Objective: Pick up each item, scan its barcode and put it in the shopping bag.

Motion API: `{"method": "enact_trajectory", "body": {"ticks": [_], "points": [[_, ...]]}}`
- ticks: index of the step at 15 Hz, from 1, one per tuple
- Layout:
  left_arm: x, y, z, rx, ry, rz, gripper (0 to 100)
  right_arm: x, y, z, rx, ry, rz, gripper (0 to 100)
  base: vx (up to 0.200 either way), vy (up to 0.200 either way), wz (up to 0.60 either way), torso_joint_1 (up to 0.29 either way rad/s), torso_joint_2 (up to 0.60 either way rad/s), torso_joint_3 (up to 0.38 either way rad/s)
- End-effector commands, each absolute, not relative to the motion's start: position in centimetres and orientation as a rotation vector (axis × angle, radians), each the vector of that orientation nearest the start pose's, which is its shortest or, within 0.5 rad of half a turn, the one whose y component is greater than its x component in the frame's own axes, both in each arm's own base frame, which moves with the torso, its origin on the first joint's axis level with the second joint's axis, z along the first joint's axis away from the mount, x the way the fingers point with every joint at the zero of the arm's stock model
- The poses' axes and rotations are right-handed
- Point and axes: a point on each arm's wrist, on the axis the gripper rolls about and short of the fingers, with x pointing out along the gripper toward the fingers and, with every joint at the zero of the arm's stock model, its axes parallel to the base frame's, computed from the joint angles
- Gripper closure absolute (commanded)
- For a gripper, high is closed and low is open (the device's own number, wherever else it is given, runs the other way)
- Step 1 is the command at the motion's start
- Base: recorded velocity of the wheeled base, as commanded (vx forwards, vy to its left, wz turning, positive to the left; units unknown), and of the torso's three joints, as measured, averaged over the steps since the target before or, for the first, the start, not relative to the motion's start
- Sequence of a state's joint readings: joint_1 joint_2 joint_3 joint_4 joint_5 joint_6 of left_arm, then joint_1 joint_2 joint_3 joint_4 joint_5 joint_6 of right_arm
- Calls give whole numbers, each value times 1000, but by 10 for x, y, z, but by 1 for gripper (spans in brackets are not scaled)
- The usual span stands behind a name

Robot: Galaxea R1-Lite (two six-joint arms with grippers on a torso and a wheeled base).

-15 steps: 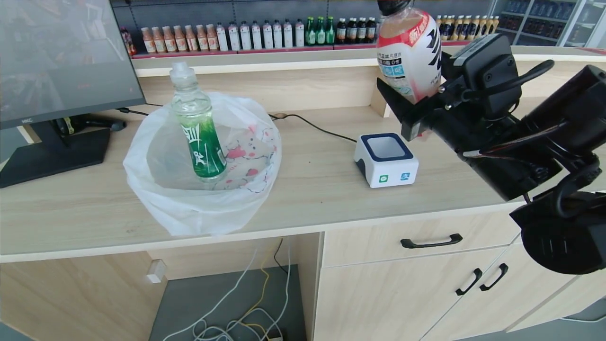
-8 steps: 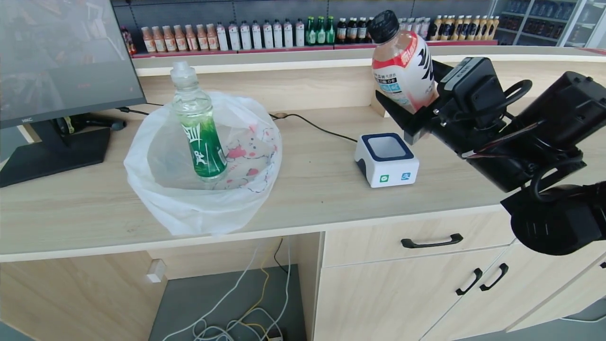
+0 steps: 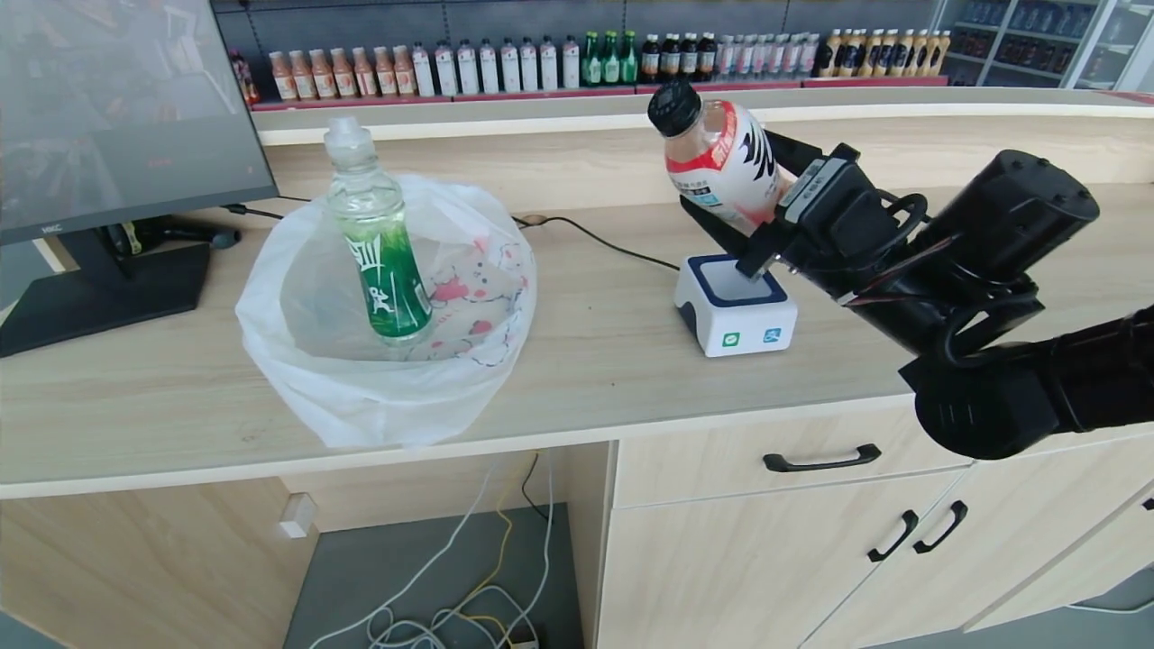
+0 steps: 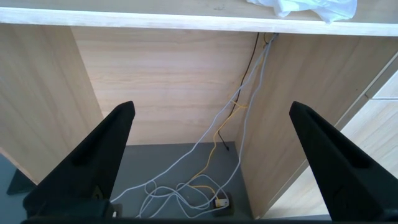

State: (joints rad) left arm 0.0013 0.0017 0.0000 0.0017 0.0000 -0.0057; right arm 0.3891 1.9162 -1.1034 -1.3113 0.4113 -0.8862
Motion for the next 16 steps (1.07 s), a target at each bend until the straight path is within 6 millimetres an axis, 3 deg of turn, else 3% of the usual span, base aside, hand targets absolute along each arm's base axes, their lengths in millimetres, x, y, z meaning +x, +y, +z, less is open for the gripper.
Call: {"method": "enact_trajectory", "body": {"ticks": [1,11,15,16], "points": [[-23,0,75,-6,3,2,0,342,139,251,-847,-809,486,100,0,0,0,0,0,0],[-23,0,75,-6,3,0,0,364,117,226,-961,-821,577,100,0,0,0,0,0,0],[-23,0,75,-6,3,2,0,375,119,212,-957,-808,589,100,0,0,0,0,0,0],[-23,0,75,-6,3,2,0,378,120,218,-950,-842,569,100,0,0,0,0,0,0]]}}
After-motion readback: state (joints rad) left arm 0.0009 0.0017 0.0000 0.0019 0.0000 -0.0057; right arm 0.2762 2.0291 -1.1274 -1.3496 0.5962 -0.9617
